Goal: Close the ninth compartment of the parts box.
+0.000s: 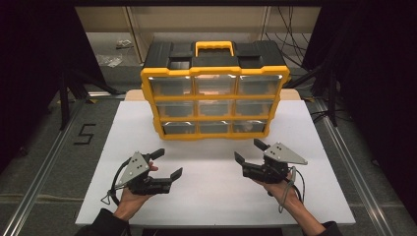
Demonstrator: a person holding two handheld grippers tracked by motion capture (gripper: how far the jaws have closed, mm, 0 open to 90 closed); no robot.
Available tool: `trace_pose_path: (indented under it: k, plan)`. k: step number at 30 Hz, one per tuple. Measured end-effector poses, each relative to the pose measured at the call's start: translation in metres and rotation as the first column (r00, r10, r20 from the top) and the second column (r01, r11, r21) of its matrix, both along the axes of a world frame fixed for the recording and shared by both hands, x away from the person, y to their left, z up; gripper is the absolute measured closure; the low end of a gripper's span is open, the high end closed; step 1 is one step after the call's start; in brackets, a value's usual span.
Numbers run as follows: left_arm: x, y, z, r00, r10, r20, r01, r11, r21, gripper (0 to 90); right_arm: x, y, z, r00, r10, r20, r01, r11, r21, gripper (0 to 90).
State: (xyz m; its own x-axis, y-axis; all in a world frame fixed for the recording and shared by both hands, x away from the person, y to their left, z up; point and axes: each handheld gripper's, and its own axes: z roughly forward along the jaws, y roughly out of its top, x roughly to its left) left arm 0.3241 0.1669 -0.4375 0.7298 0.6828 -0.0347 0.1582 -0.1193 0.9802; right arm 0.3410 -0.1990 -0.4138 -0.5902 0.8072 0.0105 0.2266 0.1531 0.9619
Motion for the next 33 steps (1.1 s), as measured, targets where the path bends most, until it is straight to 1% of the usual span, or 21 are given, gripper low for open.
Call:
trace_pose_path:
  k: [7, 13, 18, 21, 25, 27, 28, 33]
  plan:
    - [0.000, 0.000, 0.000, 1.0000, 0.003, 0.001, -0.003, 1.0000, -0.001, 12.9, -0.005, -0.003, -0.003, 1.0000, 0.007, -0.005, -0.007, 1.000, -0.009, 20.9]
    - [0.000, 0.000, 0.000, 1.0000, 0.002, 0.000, -0.002, 1.0000, 0.003, 12.9, -0.010, -0.005, -0.005, 0.9999, 0.011, -0.004, -0.011, 1.000, -0.005, 20.8]
    - [0.000, 0.000, 0.000, 1.0000, 0.004, 0.000, -0.004, 1.0000, 0.004, 12.8, -0.014, -0.007, -0.006, 1.0000, 0.006, -0.002, -0.006, 1.000, -0.002, 20.7]
    - [0.001, 0.000, -0.001, 1.0000, 0.005, -0.001, -0.005, 1.0000, 0.007, 12.9, -0.015, -0.009, -0.006, 1.0000, 0.003, -0.010, -0.003, 1.000, 0.008, 20.7]
    - [0.000, 0.000, -0.001, 1.0000, 0.004, 0.000, -0.004, 0.9999, 0.009, 12.9, -0.016, -0.011, -0.008, 1.0000, 0.000, -0.008, 0.000, 1.000, 0.006, 20.4]
    - [0.000, 0.000, -0.001, 1.0000, 0.003, 0.000, -0.003, 0.9999, 0.010, 12.9, -0.017, -0.011, -0.010, 1.0000, -0.004, -0.002, 0.004, 1.000, -0.003, 20.3]
    - [0.000, 0.000, -0.001, 1.0000, 0.002, 0.001, -0.002, 0.9999, 0.010, 12.9, -0.017, -0.011, -0.011, 1.0000, -0.005, -0.007, 0.005, 1.000, -0.005, 20.3]
    - [0.000, 0.000, -0.001, 1.0000, -0.008, -0.004, 0.008, 0.9999, 0.013, 12.9, -0.020, -0.012, -0.011, 1.0000, -0.007, -0.006, 0.007, 1.000, -0.002, 20.1]
